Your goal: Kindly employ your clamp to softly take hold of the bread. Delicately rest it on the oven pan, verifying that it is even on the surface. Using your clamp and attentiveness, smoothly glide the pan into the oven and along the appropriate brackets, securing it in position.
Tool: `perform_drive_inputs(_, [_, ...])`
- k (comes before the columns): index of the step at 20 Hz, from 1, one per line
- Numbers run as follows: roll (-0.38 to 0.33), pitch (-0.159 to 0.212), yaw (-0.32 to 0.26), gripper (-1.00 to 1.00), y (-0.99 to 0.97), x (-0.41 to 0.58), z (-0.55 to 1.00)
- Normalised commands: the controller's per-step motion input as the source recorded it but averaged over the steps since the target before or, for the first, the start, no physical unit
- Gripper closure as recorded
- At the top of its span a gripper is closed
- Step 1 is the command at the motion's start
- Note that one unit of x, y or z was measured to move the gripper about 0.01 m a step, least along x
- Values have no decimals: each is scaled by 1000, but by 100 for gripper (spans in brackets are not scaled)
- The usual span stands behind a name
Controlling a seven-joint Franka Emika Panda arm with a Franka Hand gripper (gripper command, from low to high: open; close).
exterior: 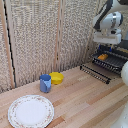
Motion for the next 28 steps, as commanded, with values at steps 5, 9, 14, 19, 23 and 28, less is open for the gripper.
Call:
perform_drive_inputs(5, [84,0,-23,-100,483,-502,637])
perform_drive_inputs(9, [7,-7,36,-100,691,-314,374])
perform_drive_inputs(14, [0,-10,116,-100,594,-37,95])
perform_drive_inputs(19, [24,-35,232,-100,313,121,0])
perform_drive_inputs(23, [6,-15,210,-100,375,127,0])
perform_drive_inputs(28, [-63,0,204,-100,306,115,6])
